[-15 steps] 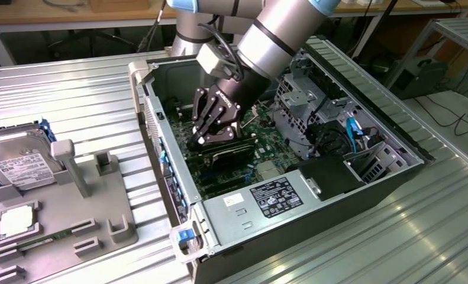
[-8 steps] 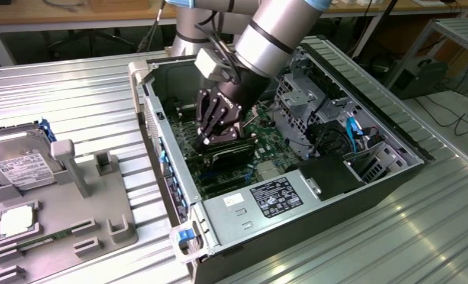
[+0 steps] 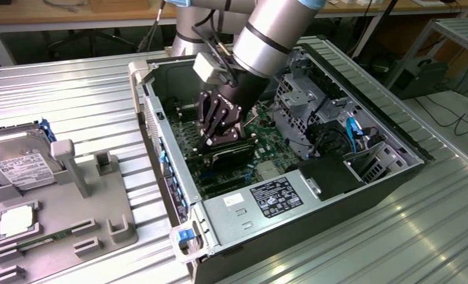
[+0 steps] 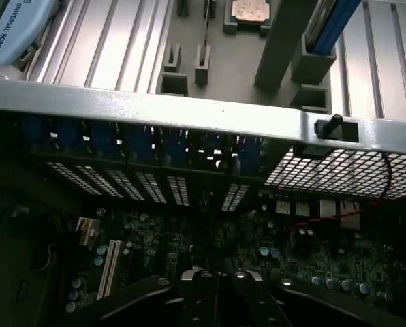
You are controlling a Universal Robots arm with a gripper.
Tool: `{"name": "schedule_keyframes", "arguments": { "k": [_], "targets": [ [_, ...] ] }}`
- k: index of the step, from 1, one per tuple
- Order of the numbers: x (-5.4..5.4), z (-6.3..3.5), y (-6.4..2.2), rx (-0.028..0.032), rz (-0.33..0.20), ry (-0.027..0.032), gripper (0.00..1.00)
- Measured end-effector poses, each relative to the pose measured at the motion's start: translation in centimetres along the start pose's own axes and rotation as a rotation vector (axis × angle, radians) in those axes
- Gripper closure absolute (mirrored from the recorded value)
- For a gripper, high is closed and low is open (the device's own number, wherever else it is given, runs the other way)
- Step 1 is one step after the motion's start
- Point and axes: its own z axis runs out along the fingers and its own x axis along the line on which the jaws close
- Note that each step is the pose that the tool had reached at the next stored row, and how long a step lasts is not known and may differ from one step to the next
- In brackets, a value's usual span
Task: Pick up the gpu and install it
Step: 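Press down on the gpu until it lock into place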
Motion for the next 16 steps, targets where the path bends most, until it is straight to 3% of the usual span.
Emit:
{"name": "schedule_keyframes", "arguments": {
  "k": [2,4,5,6,7,8,10,11,14,16],
  "targets": [
    [-0.16,-0.80,0.35,0.0144,0.001,0.0025,0.89],
    [-0.16,-0.96,0.42,0.0259,0.001,0.0040,0.89],
    [-0.15,-0.96,0.42,0.0351,0.001,0.0051,0.89],
    [-0.16,-0.96,0.42,0.0485,0.001,0.0069,0.89],
    [-0.15,-0.97,0.42,0.1121,0.001,0.0160,0.89],
    [-0.16,-0.96,0.43,0.1502,0.000,0.0212,0.89],
    [-0.16,-0.94,0.48,0.1802,0.001,0.0252,0.89],
    [-0.17,-0.92,0.52,0.1910,0.001,0.0266,0.89],
    [-0.20,-0.82,0.72,0.2153,0.000,0.0303,0.89],
    [-0.22,-0.77,0.84,0.2433,0.001,0.0338,0.89]
  ]
}}
